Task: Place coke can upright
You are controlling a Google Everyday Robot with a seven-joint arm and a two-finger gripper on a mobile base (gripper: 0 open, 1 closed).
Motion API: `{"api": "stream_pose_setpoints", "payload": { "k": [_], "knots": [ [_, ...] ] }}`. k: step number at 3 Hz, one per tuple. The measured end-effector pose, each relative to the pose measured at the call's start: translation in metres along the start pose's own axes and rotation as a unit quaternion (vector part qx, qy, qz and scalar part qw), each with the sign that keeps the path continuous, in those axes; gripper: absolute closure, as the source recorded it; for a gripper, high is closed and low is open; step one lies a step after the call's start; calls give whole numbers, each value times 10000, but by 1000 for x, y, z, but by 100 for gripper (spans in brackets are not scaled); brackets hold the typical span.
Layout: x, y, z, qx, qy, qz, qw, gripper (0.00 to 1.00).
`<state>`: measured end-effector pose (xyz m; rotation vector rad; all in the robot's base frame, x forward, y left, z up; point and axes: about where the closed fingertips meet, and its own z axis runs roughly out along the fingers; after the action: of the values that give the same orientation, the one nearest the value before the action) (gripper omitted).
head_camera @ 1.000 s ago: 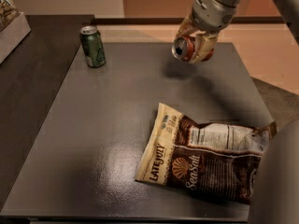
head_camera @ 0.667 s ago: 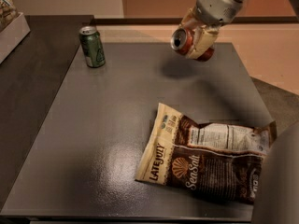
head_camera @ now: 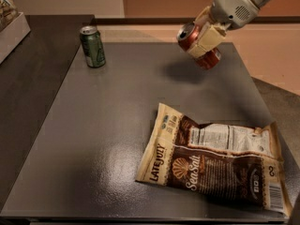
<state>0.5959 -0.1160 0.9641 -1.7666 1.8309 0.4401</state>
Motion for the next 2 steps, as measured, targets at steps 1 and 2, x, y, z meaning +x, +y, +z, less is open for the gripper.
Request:
{"api": "stream_pose_setpoints", "payload": {
  "k": [1,2],
  "knots": [
    [5,4,1,78,-559,656,9963,100],
    [6,4,11,146,-1286,933,9872,100]
  ]
}}
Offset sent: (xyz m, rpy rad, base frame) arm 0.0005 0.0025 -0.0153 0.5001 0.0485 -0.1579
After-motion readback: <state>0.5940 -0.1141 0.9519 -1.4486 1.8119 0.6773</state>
